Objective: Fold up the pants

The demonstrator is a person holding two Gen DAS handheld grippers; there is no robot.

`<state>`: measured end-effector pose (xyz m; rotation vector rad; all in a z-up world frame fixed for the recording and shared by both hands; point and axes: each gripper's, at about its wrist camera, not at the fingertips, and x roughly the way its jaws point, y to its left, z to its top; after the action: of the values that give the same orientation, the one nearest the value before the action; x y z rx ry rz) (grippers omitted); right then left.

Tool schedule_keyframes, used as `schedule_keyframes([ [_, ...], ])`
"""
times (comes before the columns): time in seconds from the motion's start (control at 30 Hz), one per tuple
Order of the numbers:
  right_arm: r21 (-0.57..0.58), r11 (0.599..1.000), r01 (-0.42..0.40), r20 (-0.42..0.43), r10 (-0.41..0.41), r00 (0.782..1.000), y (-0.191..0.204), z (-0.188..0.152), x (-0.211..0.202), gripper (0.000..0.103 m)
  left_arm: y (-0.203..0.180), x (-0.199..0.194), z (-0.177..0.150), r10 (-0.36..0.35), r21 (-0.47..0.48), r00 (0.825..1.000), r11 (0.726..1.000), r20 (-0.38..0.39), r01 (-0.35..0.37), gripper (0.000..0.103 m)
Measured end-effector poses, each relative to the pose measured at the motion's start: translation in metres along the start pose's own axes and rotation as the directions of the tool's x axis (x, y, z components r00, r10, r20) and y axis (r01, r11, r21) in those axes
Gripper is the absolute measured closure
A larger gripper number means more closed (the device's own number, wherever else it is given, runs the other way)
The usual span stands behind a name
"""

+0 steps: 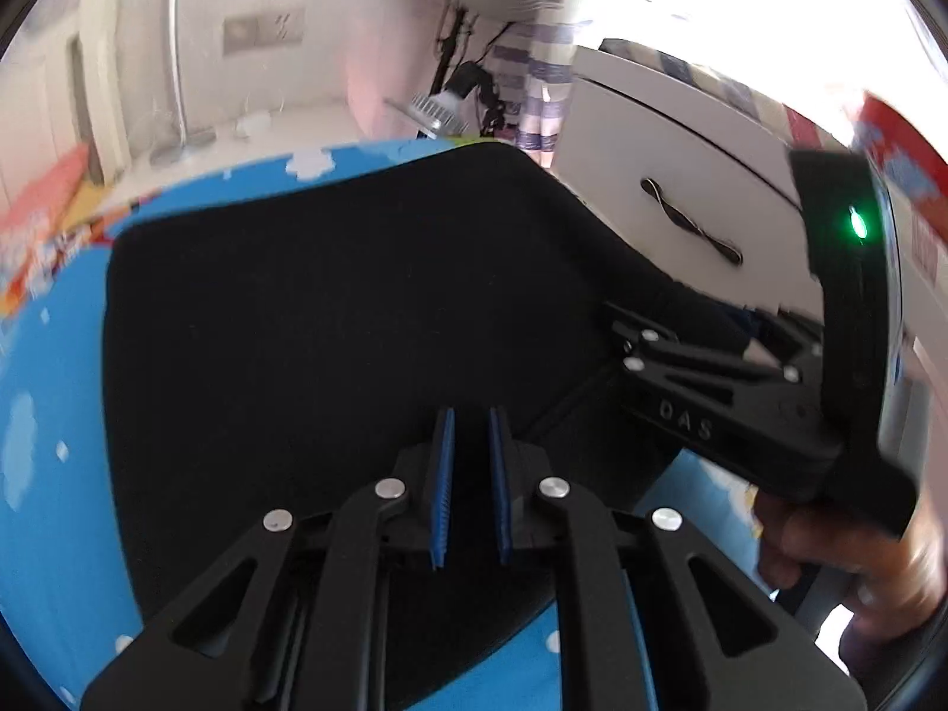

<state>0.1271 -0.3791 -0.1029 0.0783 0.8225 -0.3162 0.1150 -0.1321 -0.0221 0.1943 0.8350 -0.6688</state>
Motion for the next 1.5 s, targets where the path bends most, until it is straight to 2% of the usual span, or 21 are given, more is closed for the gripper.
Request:
schedule_keyframes([
  [0.03,0.002,1.0,0.009,0.0,-0.009,1.0,-0.001,0.0,0.0,0.031,-0.005,-0.001,0.0,0.026,0.033,1.0,0.999,0.006,-0.027,0.091],
  [0.1,0.009,1.0,0.007,-0.001,-0.007,1.0,-0.003,0.0,0.001,0.027,-0.006,0.0,-0.001,0.038,0.021,0.999,0.999,0.014,-0.038,0.091],
  [0.27,-0.002,1.0,0.019,0.003,-0.019,1.0,-0.002,0.001,0.002,0.027,0.005,-0.005,-0.003,-0.01,-0.01,1.0,1.0,0.023,0.011,0.091],
  [0.37,-0.005,1.0,0.026,0.008,-0.026,1.0,-0.001,0.0,0.002,0.027,0.004,-0.012,-0.011,-0.013,0.005,0.999,1.0,0.049,0.012,0.09],
  [0.4,-0.003,1.0,0.025,0.008,-0.025,1.0,-0.001,0.0,0.002,0.027,0.004,-0.013,-0.013,-0.011,0.009,0.998,1.0,0.056,0.011,0.087],
  [0.47,-0.003,1.0,0.026,0.009,-0.026,1.0,-0.001,0.0,0.001,0.027,0.005,-0.02,-0.017,-0.002,0.013,0.998,1.0,0.069,0.001,0.074],
  [0.5,-0.003,1.0,0.028,0.01,-0.028,1.0,0.0,-0.001,0.0,0.027,0.006,-0.024,-0.018,0.002,0.003,0.997,1.0,0.075,-0.002,0.063],
  [0.53,-0.004,1.0,0.031,0.011,-0.031,0.999,0.0,-0.001,0.0,0.027,0.009,-0.028,-0.019,-0.001,-0.019,0.996,1.0,0.085,0.003,0.058],
  [0.6,-0.005,0.999,0.035,0.012,-0.035,0.999,0.001,-0.001,0.0,0.027,0.013,-0.036,-0.022,0.043,-0.053,0.994,0.998,0.101,-0.037,0.053],
  [0.67,-0.002,0.999,0.035,0.012,-0.035,0.999,0.001,-0.001,0.0,0.026,0.017,-0.038,-0.023,0.08,-0.066,0.993,0.995,0.085,-0.075,0.053],
  [0.8,0.037,0.999,0.012,0.007,-0.013,1.0,-0.004,0.002,-0.005,0.025,0.023,-0.029,-0.027,0.054,-0.083,0.998,0.995,0.027,-0.051,0.053],
  [0.93,0.046,0.999,-0.014,0.042,0.012,0.999,-0.001,0.009,-0.026,0.024,0.027,-0.029,-0.028,0.038,-0.101,0.999,0.994,0.022,-0.035,0.053],
  [1.03,0.029,0.999,-0.026,0.065,0.024,0.998,0.007,0.009,-0.039,0.015,0.027,-0.028,-0.031,0.041,-0.093,0.999,0.995,0.025,-0.039,0.053],
  [1.17,0.001,0.997,-0.075,0.066,0.075,0.995,0.025,0.006,-0.045,0.015,0.027,-0.029,-0.031,0.042,-0.09,0.999,0.995,0.024,-0.039,0.053],
  [1.27,-0.018,0.998,-0.055,0.045,0.056,0.997,0.031,0.003,-0.037,0.007,0.033,-0.034,-0.03,0.027,-0.12,0.999,0.993,0.03,-0.023,0.053],
  [1.37,-0.061,0.998,-0.008,0.005,0.008,1.0,0.036,-0.001,-0.027,0.005,0.038,-0.045,-0.032,0.061,-0.128,0.997,0.99,0.05,-0.055,0.053],
  [1.43,-0.057,0.998,-0.01,0.006,0.01,1.0,0.035,-0.003,-0.026,0.005,0.042,-0.05,-0.033,0.09,-0.132,0.994,0.988,0.056,-0.082,0.049],
  [1.5,-0.048,0.999,-0.009,-0.002,0.009,1.0,0.033,-0.005,-0.025,0.004,0.047,-0.055,-0.034,0.118,-0.145,0.991,0.984,0.057,-0.109,0.04],
])
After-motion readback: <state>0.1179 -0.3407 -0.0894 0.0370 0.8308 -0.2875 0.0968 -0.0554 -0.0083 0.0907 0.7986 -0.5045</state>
